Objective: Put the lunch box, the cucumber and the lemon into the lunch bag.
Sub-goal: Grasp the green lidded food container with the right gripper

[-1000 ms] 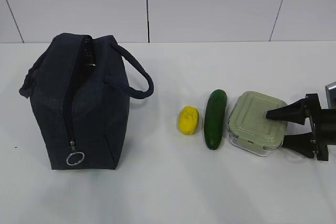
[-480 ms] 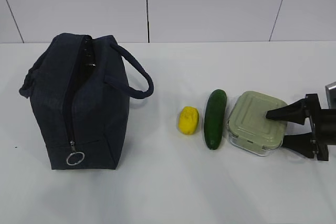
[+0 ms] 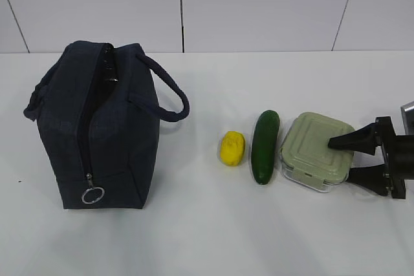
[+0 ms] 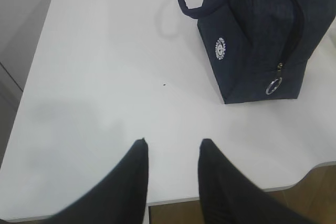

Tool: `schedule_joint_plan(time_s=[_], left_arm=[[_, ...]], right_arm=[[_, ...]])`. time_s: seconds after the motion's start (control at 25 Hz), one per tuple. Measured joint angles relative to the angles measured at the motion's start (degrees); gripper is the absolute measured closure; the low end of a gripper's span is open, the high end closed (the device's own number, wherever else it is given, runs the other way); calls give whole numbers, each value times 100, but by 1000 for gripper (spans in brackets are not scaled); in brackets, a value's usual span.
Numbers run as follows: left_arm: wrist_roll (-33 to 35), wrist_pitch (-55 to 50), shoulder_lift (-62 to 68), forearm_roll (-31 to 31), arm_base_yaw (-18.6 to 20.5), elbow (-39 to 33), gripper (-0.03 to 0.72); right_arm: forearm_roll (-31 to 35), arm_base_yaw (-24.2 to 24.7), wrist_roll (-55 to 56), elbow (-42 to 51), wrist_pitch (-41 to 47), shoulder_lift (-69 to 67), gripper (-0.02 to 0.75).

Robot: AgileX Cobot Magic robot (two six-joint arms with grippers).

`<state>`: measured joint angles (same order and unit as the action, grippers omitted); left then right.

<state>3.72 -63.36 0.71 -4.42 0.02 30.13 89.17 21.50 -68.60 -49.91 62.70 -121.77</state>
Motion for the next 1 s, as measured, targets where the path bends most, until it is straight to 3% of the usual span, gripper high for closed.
schedule_joint_plan(time_s=[0.4, 1.0], left_arm=[[0, 0, 0, 0, 0, 0, 453], [0, 0, 0, 0, 0, 0, 453]], right_arm=[[76, 0, 0, 0, 68, 0, 253], [142, 0, 0, 0, 80, 0, 262]])
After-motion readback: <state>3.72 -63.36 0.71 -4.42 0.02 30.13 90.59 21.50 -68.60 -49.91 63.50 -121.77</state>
